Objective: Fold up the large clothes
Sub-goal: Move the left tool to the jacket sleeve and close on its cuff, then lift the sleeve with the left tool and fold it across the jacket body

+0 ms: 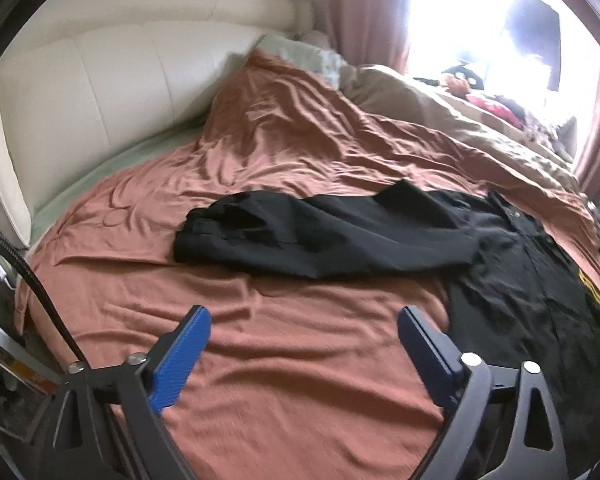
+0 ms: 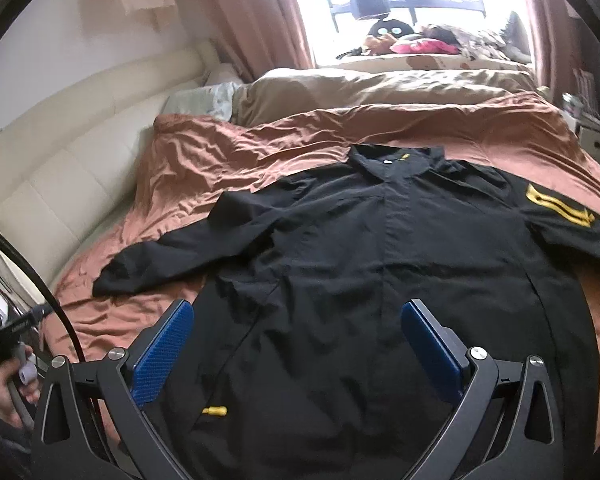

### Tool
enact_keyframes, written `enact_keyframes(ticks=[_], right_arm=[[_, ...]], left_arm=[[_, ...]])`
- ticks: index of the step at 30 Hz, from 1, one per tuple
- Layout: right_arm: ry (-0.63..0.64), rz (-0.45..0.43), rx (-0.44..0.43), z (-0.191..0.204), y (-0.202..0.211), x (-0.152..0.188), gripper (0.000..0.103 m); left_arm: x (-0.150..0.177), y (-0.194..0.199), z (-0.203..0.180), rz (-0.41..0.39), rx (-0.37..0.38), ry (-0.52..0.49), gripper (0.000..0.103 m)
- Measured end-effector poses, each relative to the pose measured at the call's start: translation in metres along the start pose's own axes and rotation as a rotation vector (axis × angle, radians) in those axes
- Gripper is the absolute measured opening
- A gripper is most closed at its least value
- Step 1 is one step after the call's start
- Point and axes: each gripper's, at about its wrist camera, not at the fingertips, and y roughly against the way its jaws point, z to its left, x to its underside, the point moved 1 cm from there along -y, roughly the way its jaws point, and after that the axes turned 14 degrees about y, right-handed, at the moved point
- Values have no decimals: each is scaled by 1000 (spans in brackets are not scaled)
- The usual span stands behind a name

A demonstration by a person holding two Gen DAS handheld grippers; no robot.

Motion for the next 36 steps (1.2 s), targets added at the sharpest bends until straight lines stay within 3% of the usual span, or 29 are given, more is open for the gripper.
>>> enact_keyframes(ticks=[5, 13, 17, 19, 26, 29, 31, 33, 36], right_arm=[[12, 40, -50, 4, -37, -20, 103], [34, 93, -49, 9, -93, -44, 101], [48, 105, -48, 16, -108, -49, 86], [57, 111, -30, 19, -118, -51, 73], [32, 108, -38, 18, -140, -56, 67], [9, 110, -12, 16, -154, -62, 63], [-17, 116, -44, 15, -169, -67, 45], [-48, 128, -58, 12, -187, -72, 39], [-59, 139, -72, 13, -209, -79, 32]], left_arm=[[-27, -38, 26, 39, -7, 73, 77], [-58, -108, 74, 134, -26, 251, 69], [-60, -138, 89, 194, -13, 365, 62], [-60, -153, 92, 216, 2, 417, 60], [-54, -198, 91, 272, -77, 433, 48], [-55, -192, 92, 245, -97, 443, 31], [-57, -187, 95, 239, -84, 457, 12], [-60, -184, 100, 238, -66, 473, 5], [-74, -170, 98, 176, -30, 468, 2]])
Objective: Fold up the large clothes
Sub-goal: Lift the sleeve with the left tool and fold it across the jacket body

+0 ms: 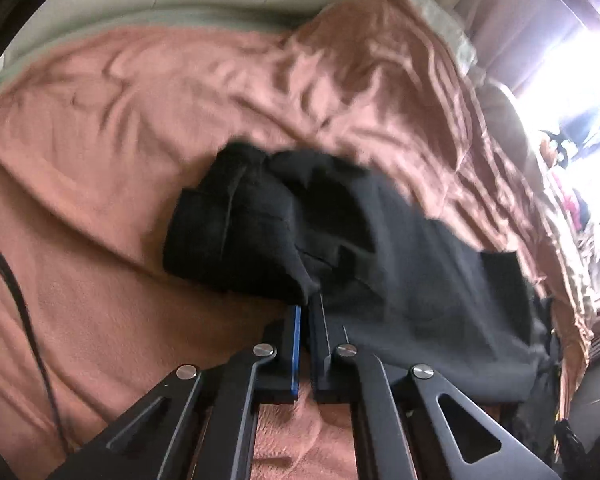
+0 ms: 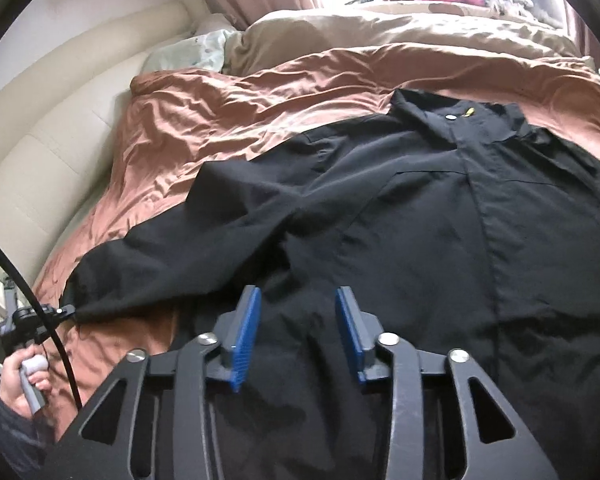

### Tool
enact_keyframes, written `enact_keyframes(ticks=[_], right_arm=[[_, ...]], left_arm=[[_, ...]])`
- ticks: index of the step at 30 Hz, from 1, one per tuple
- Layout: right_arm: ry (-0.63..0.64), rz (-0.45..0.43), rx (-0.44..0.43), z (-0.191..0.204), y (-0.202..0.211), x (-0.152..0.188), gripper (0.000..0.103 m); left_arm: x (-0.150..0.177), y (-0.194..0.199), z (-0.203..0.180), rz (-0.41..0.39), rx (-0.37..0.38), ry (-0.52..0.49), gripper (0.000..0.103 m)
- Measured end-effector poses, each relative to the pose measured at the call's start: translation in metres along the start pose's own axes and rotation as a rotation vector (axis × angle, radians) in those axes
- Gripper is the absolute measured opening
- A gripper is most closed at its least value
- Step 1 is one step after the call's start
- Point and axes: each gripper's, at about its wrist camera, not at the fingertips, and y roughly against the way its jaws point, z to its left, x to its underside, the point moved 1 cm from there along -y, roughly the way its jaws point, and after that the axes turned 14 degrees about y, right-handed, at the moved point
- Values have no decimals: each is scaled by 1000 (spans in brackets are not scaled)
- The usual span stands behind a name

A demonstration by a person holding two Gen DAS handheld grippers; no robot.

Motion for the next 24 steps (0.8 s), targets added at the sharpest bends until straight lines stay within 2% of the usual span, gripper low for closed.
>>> enact_keyframes(ticks=[5, 10, 14, 17, 20, 24], right_arm=[[-21, 16, -51, -1, -36, -20, 27], [-57, 52, -83, 3, -82, -37, 22], [-89, 102, -119, 6, -119, -40, 19], [-113, 157, -131, 1, -147, -38, 17], [-98, 160, -152, -4, -152, -43, 16], [-101, 151, -168, -15, -131, -47, 16]], left_arm=[[-17, 41, -30, -96, 78, -70, 2], [-29, 85, -77, -184, 145, -162, 1], [-31, 115, -115, -235, 211, -229, 1], [-27, 128, -139, -228, 273, -248, 1], [-19, 139, -160, -250, 290, -279, 1], [-4, 154, -192, -257, 335, -323, 1]])
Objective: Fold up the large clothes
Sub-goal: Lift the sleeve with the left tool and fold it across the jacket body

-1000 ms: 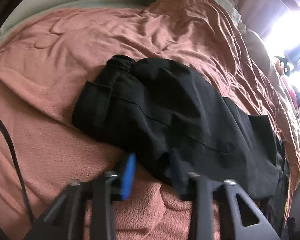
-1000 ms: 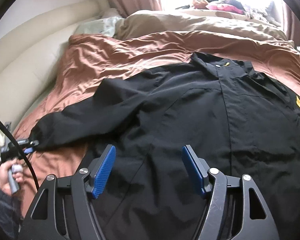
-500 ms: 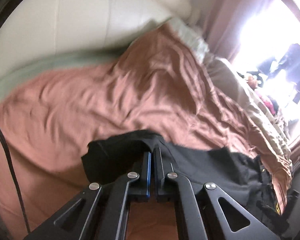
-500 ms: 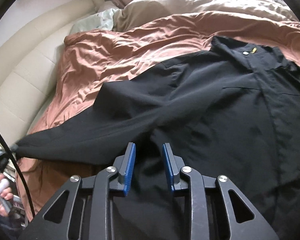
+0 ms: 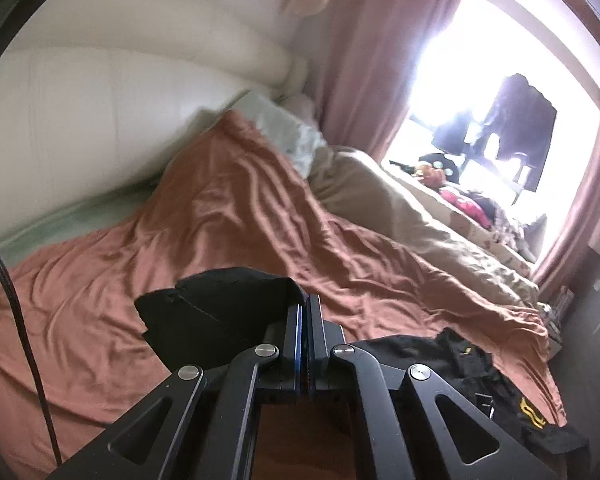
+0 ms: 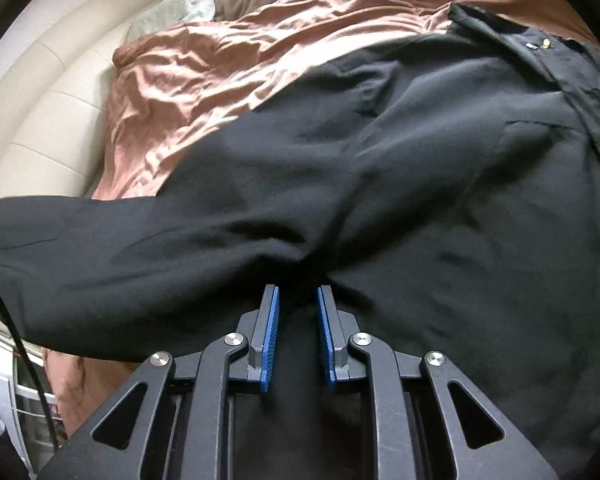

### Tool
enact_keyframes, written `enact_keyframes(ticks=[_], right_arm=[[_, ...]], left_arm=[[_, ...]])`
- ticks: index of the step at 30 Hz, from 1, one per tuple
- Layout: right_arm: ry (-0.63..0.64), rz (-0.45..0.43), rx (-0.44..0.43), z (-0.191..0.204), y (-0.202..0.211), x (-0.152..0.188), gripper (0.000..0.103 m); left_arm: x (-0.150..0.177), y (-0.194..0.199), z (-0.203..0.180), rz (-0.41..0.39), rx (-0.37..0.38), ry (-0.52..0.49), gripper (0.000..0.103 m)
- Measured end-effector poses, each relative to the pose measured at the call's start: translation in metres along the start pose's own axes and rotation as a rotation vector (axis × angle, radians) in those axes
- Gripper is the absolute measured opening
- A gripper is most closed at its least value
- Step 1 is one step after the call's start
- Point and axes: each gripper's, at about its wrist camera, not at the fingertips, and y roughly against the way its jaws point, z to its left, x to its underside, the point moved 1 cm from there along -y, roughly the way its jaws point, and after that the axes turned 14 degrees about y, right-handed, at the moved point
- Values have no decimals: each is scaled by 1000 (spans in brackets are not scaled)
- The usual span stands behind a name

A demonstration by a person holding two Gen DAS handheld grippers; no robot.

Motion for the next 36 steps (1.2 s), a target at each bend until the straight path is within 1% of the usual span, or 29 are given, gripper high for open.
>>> enact_keyframes(ticks=[3, 6, 7, 9, 11, 12, 13, 14, 15, 18, 24, 27, 29, 31, 32, 35, 36], right_arm=[[-18, -35, -24, -8, 26, 4, 16], [-39, -81, -57, -19, 58, 16, 17], [-41, -91, -53, -22, 67, 21, 17], [-29, -130, 14, -31, 92, 31, 17], [-27, -161, 25, -40, 110, 40, 22], [-31, -173, 23, -47, 121, 45, 34], [-35, -182, 27, -52, 129, 50, 55], [-38, -195, 35, -57, 137, 54, 65], [-46, -217, 47, -65, 150, 61, 71], [-91, -240, 56, -88, 180, 82, 71], [-137, -278, 71, -114, 227, 120, 71], [-148, -291, 108, -127, 251, 140, 71], [-165, -293, 141, -134, 262, 149, 71], [-179, -286, 194, -138, 272, 157, 71], [-186, -288, 202, -140, 277, 161, 71], [-199, -298, 205, -140, 292, 173, 71], [-202, -298, 216, -141, 297, 177, 71]], left_arm=[[2, 6, -32, -1, 46, -25, 1], [4, 13, -69, -5, 91, -65, 1], [6, 16, -83, -7, 107, -81, 1], [9, 19, -110, -3, 138, -110, 1], [15, 22, -136, 1, 177, -138, 1], [19, 25, -152, 3, 202, -157, 1], [23, 26, -164, 3, 216, -174, 1], [28, 27, -176, 3, 230, -194, 1], [34, 27, -189, 5, 243, -217, 1], [52, 22, -223, 32, 278, -266, 1], [91, 8, -276, 100, 355, -327, 1], [115, 0, -300, 137, 390, -368, 1], [130, -6, -317, 151, 390, -404, 1], [151, -14, -331, 188, 399, -431, 1], [165, -21, -338, 216, 410, -442, 1], [197, -36, -356, 265, 418, -481, 1], [210, -42, -360, 294, 425, -495, 1]])
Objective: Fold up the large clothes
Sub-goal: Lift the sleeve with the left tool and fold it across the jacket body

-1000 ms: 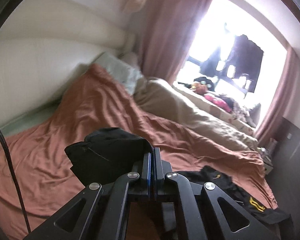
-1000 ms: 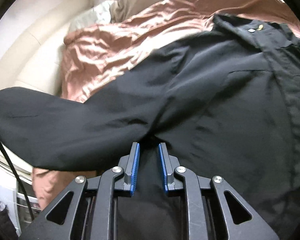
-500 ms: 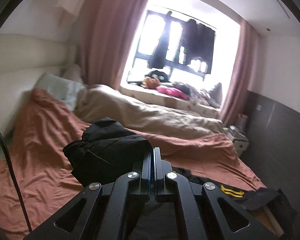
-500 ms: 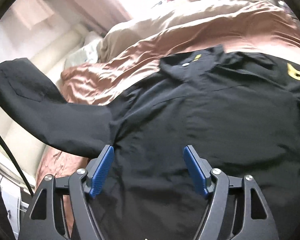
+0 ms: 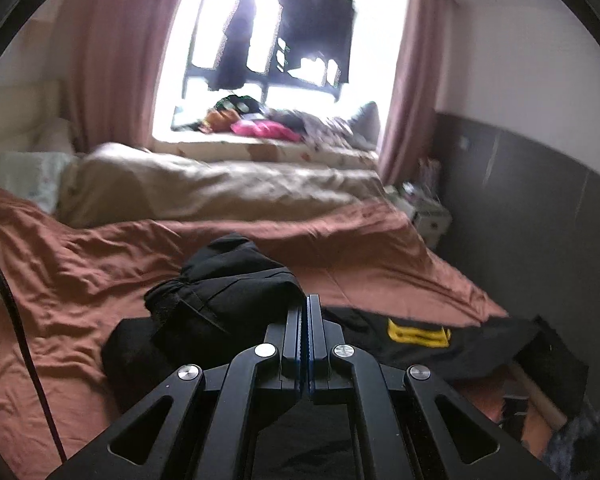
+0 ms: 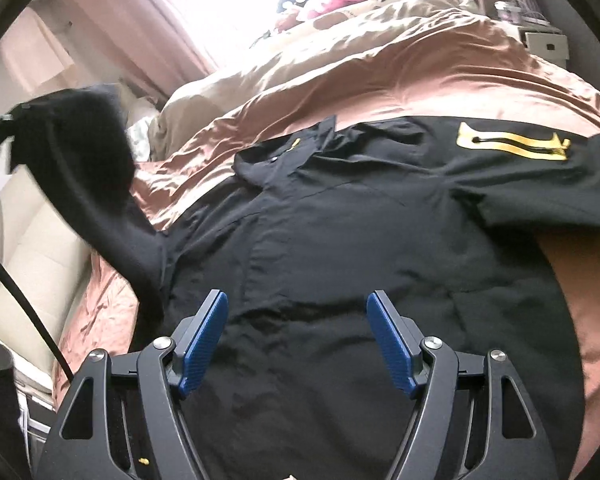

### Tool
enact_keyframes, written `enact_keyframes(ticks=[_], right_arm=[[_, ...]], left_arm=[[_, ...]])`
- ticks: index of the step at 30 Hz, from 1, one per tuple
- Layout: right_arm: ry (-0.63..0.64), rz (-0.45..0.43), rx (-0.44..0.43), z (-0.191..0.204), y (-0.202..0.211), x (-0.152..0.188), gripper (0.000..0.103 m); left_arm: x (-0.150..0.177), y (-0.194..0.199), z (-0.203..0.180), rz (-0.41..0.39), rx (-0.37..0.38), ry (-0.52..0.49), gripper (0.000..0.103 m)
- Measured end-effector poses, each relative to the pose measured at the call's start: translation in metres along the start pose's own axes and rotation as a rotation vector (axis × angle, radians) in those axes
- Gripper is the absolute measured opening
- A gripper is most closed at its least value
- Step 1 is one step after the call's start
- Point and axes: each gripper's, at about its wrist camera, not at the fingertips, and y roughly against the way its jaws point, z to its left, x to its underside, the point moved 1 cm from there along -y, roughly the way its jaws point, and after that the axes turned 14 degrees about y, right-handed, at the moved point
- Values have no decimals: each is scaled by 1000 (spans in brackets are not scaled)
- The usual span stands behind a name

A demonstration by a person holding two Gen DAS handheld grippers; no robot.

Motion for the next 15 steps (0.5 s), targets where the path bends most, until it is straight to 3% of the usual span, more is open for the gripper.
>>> enact_keyframes(ticks=[5, 8, 10, 11, 12, 15], right_arm=[[-20, 5, 19, -14, 17, 9, 71], [-29, 8, 24, -20, 22, 10, 71], [-35, 13, 29, -20, 18, 7, 71], [-35, 16, 28, -19, 16, 6, 71], [-35, 19, 23, -17, 12, 4, 71], [-11, 24, 28, -10, 2, -2, 71]], left_arm=[[40, -51, -24, 181, 11, -29, 2], [61, -61, -30, 282, 20, -67, 18], [67, -58, -23, 295, -11, -83, 39], [67, -53, -14, 288, -33, -81, 44], [67, -49, -7, 279, -47, -77, 48], [63, -31, 26, 247, -127, -45, 48]])
